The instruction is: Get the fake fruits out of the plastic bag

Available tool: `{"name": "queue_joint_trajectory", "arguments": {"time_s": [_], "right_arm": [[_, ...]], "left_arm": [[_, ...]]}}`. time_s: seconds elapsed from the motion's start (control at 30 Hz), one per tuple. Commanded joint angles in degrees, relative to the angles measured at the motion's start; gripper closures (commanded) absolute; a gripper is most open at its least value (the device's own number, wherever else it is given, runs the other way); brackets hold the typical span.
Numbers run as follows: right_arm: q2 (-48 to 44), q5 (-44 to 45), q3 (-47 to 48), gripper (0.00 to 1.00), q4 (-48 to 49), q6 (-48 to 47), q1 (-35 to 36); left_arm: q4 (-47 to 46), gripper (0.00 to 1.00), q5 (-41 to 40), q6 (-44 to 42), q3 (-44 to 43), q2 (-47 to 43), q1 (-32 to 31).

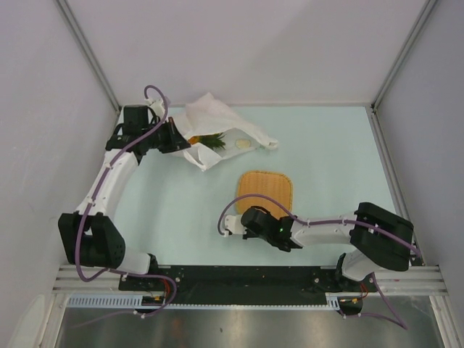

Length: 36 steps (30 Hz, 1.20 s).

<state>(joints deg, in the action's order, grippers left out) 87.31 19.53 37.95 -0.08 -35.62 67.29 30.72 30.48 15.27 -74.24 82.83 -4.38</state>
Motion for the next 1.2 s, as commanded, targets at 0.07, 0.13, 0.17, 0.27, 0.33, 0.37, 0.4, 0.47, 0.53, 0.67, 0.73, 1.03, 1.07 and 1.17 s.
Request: {"name": "queue_joint_trajectory", "arguments": {"time_s": [0.07,0.13,0.17,0.27,0.33,0.37,0.4,0.47,0.53,0.67,0.73,1.03,1.07,1.17], "right_arm": [[-1.7,-11.6,-1.7,0.49,-4.7,3.7,1.0],[-2.7,-12.4,-1.2,0.4,-6.4,3.5,0.5],[-3.7,-12.8,0.1,0.36,-9.6,4.0,-0.3],[-7.9,-16.2,6.5,0.35,-18.3,5.5,-5.3],[-10.8,-24.0,11.0,0.34,-21.2,7.4,-9.3],[-12.3,-26.7,13.1,0.34,-22.3,9.5,-13.8],[-12.5,-28.4,17.2,0.34,-21.9,10.8,-15.2],[-11.4,-29.5,21.2,0.38,-19.5,13.0,-18.7],[-7.0,-31.7,27.6,0.44,-19.0,16.4,-20.9],[1.8,-34.6,35.3,0.6,-16.8,19.3,-23.3],[6.1,-36.0,37.8,0.62,-15.1,20.8,-24.3],[27.8,-33.2,55.3,0.72,-9.5,32.5,-28.1],[29.3,-32.9,59.4,0.71,-9.5,32.5,-28.1],[35.2,-29.9,66.7,0.72,-9.7,32.0,-28.1]], "left_arm": [[0.1,1.0,0.4,0.8,0.8,-5.1,0.2],[0.3,1.0,-0.3,0.8,1.1,-5.5,0.2],[0.8,1.0,-0.3,0.8,1.0,-5.5,0.2],[3.3,1.0,-0.9,-0.1,0.8,-5.8,0.2],[5.1,1.0,-0.8,-1.6,0.8,-6.1,0.3],[6.6,1.0,-0.4,-2.3,1.1,-6.4,0.3],[7.3,1.0,-0.1,-3.7,1.9,-6.8,0.3],[8.0,1.0,0.4,-4.6,3.2,-8.2,0.3],[8.0,1.0,0.9,-6.2,5.0,-9.2,0.3],[8.0,1.0,3.4,-8.0,5.9,-10.7,0.3],[7.6,1.0,4.8,-8.1,5.9,-11.0,0.2],[8.0,0.99,8.9,-9.0,9.8,-14.4,0.3],[8.0,0.99,8.9,-9.0,10.7,-14.7,0.2],[8.0,0.99,9.0,-9.5,13.4,-15.7,0.2]]}}
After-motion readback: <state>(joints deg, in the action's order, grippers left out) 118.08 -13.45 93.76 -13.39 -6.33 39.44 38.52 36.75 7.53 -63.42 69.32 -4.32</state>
